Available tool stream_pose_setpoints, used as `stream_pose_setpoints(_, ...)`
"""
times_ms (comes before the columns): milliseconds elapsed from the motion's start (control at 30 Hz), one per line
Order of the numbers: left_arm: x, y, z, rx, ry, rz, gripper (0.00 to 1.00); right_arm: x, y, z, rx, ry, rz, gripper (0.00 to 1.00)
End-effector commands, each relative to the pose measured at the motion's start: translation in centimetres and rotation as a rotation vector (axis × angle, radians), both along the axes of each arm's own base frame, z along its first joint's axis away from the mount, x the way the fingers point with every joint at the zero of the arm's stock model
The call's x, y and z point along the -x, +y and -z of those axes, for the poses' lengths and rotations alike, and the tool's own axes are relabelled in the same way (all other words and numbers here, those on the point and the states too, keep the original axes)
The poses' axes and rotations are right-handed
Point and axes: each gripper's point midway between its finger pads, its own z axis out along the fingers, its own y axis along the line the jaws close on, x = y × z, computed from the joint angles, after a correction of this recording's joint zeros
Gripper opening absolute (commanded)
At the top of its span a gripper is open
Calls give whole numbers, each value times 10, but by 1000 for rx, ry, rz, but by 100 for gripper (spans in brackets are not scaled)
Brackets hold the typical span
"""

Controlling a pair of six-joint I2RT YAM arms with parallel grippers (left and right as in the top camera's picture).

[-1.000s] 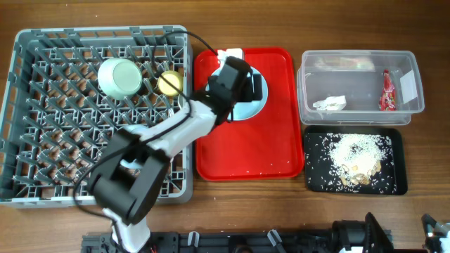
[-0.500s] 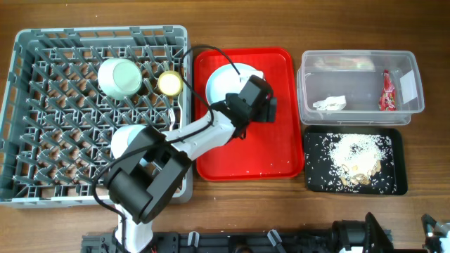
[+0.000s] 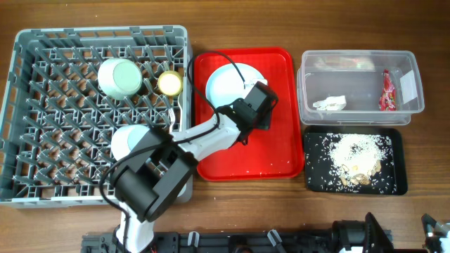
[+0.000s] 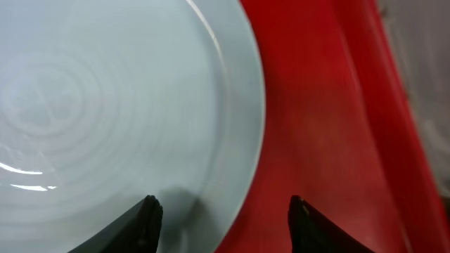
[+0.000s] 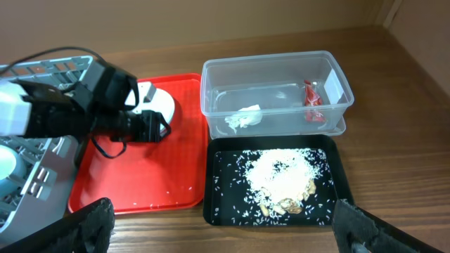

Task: Sort waste into correct bins and load items into the dishwasher rack
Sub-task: 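Lift the white plate with the left gripper and carry it over the rack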

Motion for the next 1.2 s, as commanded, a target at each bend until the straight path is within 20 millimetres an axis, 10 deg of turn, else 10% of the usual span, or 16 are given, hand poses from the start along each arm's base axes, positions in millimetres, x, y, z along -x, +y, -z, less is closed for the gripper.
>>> stream_pose_setpoints(0, 8, 5, 33, -61, 43, 0, 52, 2, 2, 0, -8, -10, -8, 100)
stream_pose_setpoints(100, 5, 4, 29, -56, 26, -5, 6, 2, 2, 0, -8, -11, -8, 100)
stream_pose_setpoints(233, -15, -2, -24, -4, -93, -18, 4, 2, 2, 0, -9, -10, -8, 100)
stream_pose_setpoints(467, -17, 15, -248, 234, -407, -1, 4, 2, 2, 0, -8, -10, -8, 100)
stream_pose_setpoints(667, 18, 93, -364, 447, -513, 18, 4, 2, 2, 0, -8, -10, -8, 100)
stream_pose_setpoints(867, 24, 187, -350, 566, -298, -44, 4, 2, 2, 0, -8, -10, -8, 100)
stream_pose_setpoints(1167, -4, 254, -315, 1090, 6, 212, 4, 2, 2, 0, -8, -10, -8, 100)
